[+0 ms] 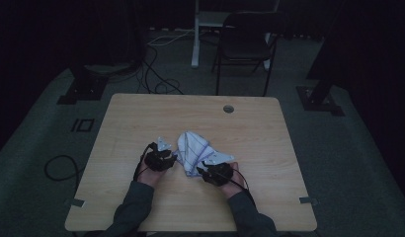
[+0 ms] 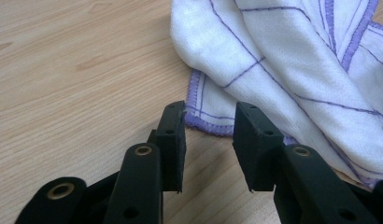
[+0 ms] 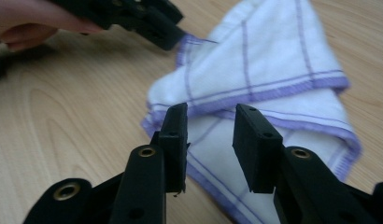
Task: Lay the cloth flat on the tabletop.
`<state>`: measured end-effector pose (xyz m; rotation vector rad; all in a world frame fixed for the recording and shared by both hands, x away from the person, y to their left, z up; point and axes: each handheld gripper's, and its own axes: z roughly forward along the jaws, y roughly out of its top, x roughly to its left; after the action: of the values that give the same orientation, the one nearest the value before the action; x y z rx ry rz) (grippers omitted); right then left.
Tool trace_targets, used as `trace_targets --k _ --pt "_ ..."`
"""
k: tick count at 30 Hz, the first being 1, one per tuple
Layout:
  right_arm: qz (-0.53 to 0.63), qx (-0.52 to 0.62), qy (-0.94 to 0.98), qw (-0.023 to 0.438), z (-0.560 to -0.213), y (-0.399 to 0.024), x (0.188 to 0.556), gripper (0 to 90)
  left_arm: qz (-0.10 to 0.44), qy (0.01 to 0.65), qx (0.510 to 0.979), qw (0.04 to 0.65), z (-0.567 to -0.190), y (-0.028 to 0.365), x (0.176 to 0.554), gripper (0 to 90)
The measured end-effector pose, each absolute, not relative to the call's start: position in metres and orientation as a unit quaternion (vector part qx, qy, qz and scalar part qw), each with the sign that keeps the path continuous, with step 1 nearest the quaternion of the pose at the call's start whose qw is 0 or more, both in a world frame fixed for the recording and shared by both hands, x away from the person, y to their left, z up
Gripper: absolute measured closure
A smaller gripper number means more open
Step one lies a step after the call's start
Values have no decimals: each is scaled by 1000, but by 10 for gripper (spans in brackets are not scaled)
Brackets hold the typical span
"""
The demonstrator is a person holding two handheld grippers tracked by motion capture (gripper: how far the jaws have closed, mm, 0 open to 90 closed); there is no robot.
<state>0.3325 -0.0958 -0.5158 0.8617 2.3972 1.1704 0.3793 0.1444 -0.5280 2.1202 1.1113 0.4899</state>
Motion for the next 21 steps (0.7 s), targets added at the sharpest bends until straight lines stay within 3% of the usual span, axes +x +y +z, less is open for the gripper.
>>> trace_targets --k 15,17,21 --pt "394 280 862 153 -529 -70 331 659 189 426 818 339 -530 140 380 676" --pt "390 280 864 151 -531 -68 332 690 188 426 817 340 -530 140 380 676" --pt "386 274 868 149 -533 -66 334 853 189 426 817 340 -530 139 380 681"
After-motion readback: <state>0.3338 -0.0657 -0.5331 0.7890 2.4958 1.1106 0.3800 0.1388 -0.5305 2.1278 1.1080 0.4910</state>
